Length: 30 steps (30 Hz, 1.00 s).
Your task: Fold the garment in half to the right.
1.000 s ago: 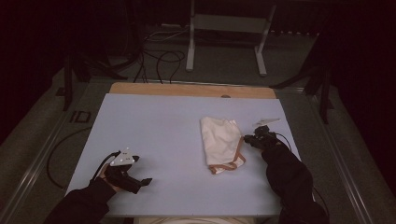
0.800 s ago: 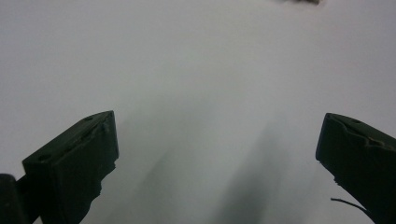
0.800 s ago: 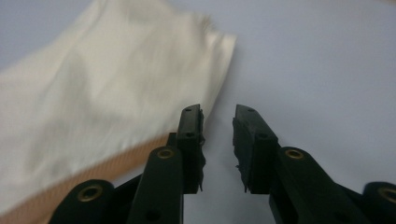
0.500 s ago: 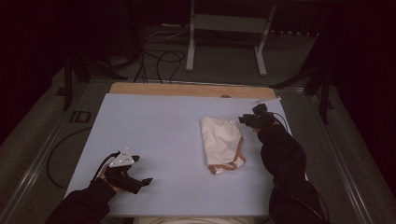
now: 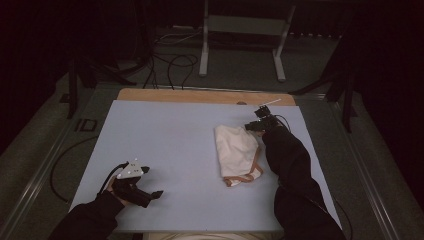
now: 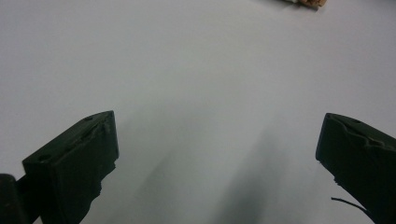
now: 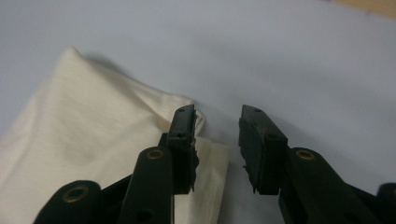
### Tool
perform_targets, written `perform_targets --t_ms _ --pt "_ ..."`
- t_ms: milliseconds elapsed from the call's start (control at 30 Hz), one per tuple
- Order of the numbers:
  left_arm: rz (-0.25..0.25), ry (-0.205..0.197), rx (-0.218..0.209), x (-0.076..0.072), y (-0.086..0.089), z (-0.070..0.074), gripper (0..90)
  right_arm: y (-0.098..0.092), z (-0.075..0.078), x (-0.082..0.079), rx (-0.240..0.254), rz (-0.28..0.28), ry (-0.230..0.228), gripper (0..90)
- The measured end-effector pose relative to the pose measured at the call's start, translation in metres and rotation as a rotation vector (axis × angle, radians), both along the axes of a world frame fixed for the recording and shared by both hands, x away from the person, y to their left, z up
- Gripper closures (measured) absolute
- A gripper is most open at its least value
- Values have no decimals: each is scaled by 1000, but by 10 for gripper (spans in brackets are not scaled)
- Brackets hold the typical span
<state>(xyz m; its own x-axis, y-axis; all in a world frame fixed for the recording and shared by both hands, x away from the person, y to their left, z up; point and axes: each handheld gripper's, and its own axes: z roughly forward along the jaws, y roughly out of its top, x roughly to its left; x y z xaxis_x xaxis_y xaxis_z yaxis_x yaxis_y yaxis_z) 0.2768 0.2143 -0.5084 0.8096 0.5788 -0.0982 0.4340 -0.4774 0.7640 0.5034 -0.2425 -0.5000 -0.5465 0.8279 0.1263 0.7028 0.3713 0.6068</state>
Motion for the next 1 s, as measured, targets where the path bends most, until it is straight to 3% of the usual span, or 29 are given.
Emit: perform_targets --t_ms 167,267,300,333,467,533,1000 --pt "-1 -2 -2 0 0 0 0 2 -12 1 -2 3 37 693" --pt "0 -2 -4 0 0 0 0 3 -11 0 6 9 49 758" --pt "0 -3 -4 0 0 1 0 5 -11 -1 -13 33 38 858" --pt "0 -3 -4 0 0 1 0 5 -11 -1 -13 33 38 858" --pt "1 -3 -9 0 0 1 0 8 -5 -4 -49 46 -7 883" --pt "1 -4 -11 0 1 1 0 7 1 -6 -61 39 -55 883" --pt "2 -5 -8 0 0 1 0 -13 21 -15 -31 -20 -175 883"
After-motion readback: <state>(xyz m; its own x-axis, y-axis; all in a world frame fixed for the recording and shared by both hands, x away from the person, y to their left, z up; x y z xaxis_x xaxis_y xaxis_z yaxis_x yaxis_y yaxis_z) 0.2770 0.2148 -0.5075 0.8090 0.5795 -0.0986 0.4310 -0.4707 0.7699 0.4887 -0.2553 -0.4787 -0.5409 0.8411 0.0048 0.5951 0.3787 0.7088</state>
